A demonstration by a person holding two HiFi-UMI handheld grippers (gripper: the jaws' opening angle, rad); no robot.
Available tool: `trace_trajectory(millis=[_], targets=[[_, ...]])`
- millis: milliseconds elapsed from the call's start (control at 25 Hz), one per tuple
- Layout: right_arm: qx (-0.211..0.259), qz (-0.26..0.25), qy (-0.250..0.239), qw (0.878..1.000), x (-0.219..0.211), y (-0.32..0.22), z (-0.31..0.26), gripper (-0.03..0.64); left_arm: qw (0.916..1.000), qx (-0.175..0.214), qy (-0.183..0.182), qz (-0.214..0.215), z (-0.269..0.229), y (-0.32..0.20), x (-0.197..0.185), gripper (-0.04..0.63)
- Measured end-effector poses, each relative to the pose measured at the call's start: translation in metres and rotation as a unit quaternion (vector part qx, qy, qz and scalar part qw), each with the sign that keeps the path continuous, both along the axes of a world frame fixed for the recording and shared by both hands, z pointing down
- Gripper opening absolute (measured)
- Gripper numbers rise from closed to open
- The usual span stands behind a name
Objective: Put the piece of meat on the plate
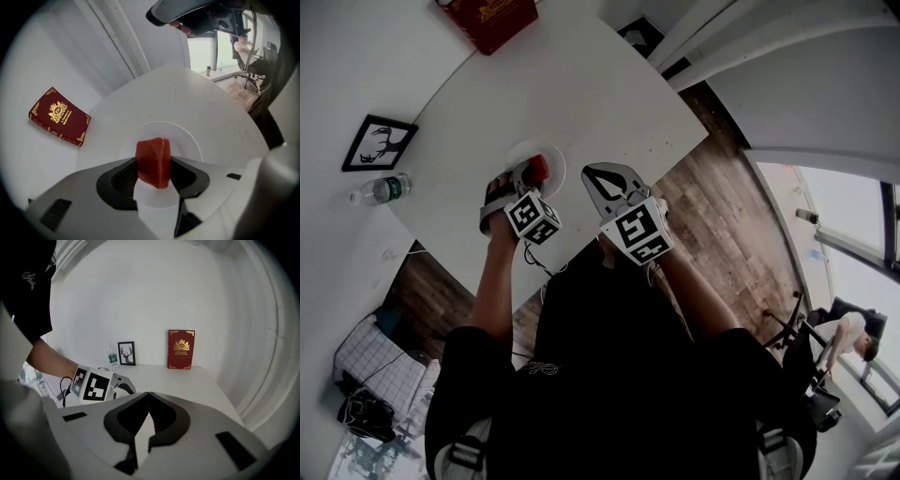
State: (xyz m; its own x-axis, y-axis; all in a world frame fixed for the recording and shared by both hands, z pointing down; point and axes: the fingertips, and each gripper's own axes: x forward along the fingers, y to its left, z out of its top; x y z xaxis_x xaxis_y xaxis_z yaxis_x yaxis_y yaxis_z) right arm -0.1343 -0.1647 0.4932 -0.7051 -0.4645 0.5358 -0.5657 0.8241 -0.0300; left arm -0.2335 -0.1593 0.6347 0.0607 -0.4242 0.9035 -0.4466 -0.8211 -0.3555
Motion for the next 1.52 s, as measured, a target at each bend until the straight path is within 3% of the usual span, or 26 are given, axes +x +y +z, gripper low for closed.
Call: trace_trajectory(millis=[520, 720, 1040, 1160, 1280, 1400, 1520], targets=[[0.01, -0.019, 0.013, 1.0, -0.006, 0.006, -0.006, 0.021, 0.9998, -0.016, 0.007, 0.002, 0.0, 0.004, 0.003, 0.215], [0.014, -0.022, 0.016, 1.0, -0.008, 0.01, -0.008, 0.021, 0.9991, -0.017, 0.035, -0.015, -0.004, 0.003, 0.006, 0.218], [0.02, -0.025, 0.016, 0.999, -0.011, 0.013, -0.014, 0.021, 0.9986, -0.001, 0.049, -0.022, -0.019, 0.002, 0.009, 0.218], [0.02, -0.03, 0.016, 0.999, -0.014, 0.015, -0.015, 0.021, 0.9963, 0.003, 0.076, -0.04, -0.029, 0.005, 0.011, 0.218], [0.017, -0.031, 0.015, 0.999, -0.019, 0.017, -0.014, 0.021, 0.9891, 0.011, 0.127, -0.074, -0.042, 0.009, 0.014, 0.21], [0.015, -0.036, 0.014, 0.999, -0.026, 0.015, -0.012, 0.021, 0.9788, 0.026, 0.173, -0.105, -0.054, 0.015, 0.021, 0.169], [0.015, -0.044, 0.013, 0.999, -0.035, 0.015, -0.012, 0.021, 0.9731, 0.057, 0.186, -0.124, -0.065, 0.021, 0.021, 0.09]])
